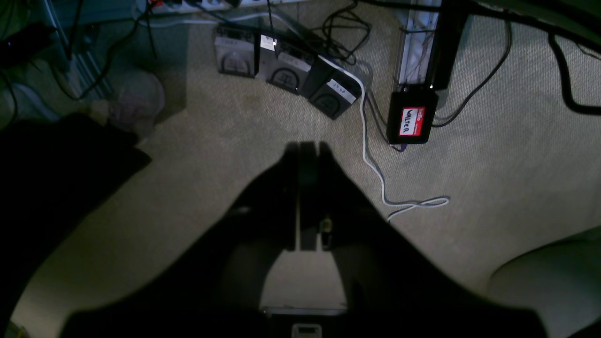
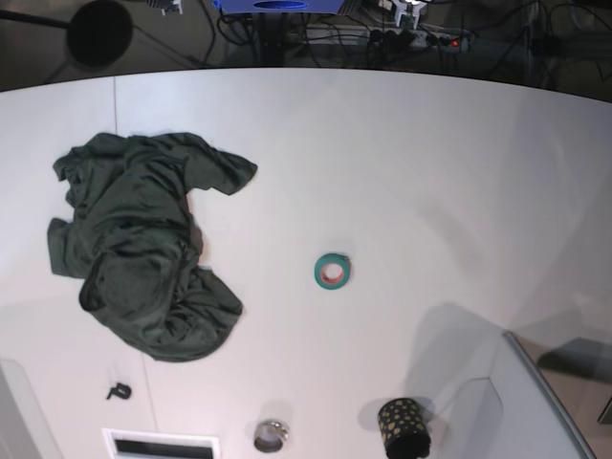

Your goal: Layout the t-shirt on the table in an organized manner, then fold the t-shirt properly

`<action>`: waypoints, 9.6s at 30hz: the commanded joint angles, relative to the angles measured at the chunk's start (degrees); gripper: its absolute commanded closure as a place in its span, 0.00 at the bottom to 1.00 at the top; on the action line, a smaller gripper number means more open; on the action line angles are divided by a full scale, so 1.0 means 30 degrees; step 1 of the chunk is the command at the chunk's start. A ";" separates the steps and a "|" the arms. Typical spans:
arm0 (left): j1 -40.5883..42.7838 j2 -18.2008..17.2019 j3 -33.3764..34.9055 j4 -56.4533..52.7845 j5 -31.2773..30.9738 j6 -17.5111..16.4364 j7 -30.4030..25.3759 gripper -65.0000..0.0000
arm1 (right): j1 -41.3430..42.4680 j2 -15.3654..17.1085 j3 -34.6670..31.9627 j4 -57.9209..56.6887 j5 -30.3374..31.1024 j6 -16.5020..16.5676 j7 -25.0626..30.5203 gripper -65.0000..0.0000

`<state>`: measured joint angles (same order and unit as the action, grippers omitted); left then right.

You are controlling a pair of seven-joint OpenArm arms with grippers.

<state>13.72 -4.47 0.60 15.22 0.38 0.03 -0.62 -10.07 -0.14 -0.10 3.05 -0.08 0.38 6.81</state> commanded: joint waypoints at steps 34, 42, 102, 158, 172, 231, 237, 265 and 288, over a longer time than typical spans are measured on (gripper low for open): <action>1.2234 -0.2071 -0.1241 2.0083 -0.0259 0.0121 0.0252 1.00 | -1.2132 -0.0055 0.2362 2.6280 -0.0018 -0.0230 -1.0724 0.99; 1.2703 -0.3536 -0.1944 2.6530 -0.0289 0.0121 0.0281 1.00 | -1.3627 -0.0055 0.3535 3.4280 -0.0048 -0.0230 -1.3273 0.99; -0.9715 0.2266 0.5294 1.0266 -0.4157 0.0209 0.3739 1.00 | -0.0147 0.0619 0.3945 3.4896 -0.0018 0.5250 -1.5998 0.96; -0.3209 -0.2481 0.5734 2.1372 -0.4215 0.0854 0.7548 1.00 | 0.3751 0.0883 0.5264 2.7921 0.0069 0.5279 -1.5324 0.91; -0.3209 -0.2481 0.3888 2.1226 -0.4215 0.0854 0.7548 1.00 | 0.0205 0.0589 -0.0714 3.4896 0.0011 0.5308 -1.5354 1.00; -1.0125 -0.1016 1.0891 1.9350 -1.0311 0.0736 0.7607 0.66 | -0.3634 0.1088 -0.8246 3.3050 0.0069 0.5220 -1.4240 0.62; -1.1766 0.0508 1.3587 1.4281 -0.9051 0.0736 0.7490 0.66 | -0.3810 0.0765 -0.2649 3.3782 0.0069 0.5220 -1.4123 0.50; -0.7341 0.1006 1.4378 2.3336 -0.4508 -0.0641 1.4259 0.66 | 1.2571 0.4311 -0.4172 1.3650 0.4143 0.7829 -1.1280 0.95; -1.3231 0.2266 1.2884 1.3665 -0.4303 -0.0465 1.1153 0.66 | -0.0733 0.1644 0.2597 2.9621 0.7278 0.7887 -1.7141 1.00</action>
<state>-24.69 2.52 39.59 55.40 -12.73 -1.80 33.34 -12.71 4.89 7.90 91.22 20.64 23.44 -45.39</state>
